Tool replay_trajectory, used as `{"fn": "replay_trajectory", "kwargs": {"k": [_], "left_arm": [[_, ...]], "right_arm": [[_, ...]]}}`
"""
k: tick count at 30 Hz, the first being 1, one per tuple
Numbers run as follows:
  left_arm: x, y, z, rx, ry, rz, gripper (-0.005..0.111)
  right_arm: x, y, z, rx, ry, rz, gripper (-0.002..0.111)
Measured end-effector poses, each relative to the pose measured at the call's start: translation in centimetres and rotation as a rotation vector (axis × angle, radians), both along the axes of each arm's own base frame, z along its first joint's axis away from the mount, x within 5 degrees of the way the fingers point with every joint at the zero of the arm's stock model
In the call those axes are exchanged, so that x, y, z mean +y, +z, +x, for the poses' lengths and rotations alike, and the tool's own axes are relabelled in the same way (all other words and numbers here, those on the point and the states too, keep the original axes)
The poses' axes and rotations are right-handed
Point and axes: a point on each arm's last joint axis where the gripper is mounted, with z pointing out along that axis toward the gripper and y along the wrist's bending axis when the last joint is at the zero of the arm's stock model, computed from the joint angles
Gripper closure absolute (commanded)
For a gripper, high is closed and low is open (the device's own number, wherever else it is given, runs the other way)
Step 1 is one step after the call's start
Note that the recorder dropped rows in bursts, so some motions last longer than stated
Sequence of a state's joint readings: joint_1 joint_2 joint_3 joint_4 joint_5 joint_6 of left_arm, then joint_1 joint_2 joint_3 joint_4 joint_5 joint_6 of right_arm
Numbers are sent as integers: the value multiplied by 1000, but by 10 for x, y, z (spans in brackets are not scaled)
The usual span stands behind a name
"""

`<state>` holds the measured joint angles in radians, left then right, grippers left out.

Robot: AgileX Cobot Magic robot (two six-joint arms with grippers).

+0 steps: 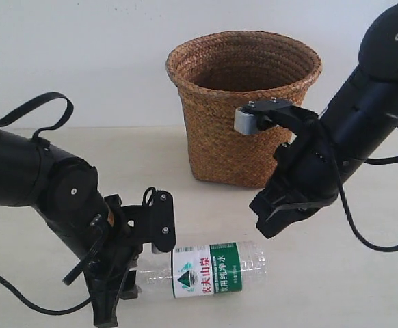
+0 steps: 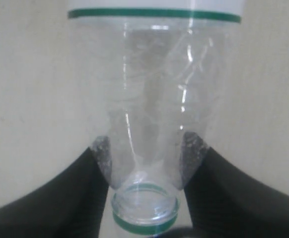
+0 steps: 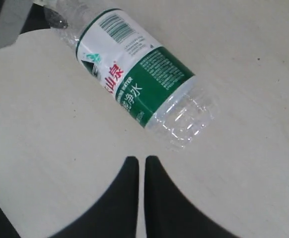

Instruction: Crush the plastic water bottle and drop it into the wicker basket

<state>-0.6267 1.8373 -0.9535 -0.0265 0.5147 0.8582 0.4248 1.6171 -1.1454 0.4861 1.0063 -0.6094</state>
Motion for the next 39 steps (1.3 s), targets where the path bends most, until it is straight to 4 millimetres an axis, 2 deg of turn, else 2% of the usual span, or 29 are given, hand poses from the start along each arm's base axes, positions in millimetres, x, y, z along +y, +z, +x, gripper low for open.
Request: {"fn": "replay_trajectory", "kwargs": {"k": [1,7,10,14,23,39], "left_arm": [[0,-5,0,13,-3,9,103],[-2,-5,1,10,-3,2,103],[-2,-5,2,8,-3,1,103],[-2,-5,2,9,-2,0,103],[-2,-5,2,8,-1,-1,103],[-3,-5,3,-5,2,-12,103]], "right_arm": [[1,-1,1,-8,-11,-5,109],[-1,-16,1,-40,-96,-19,109],[21,-16,-9,-97,-25,-23,109],[30,-21,-9,-163,-46,-79,109],[35,-66,5,-86,-75,-167,109],[47,-74,7,-87,-73,-123,109]]}}
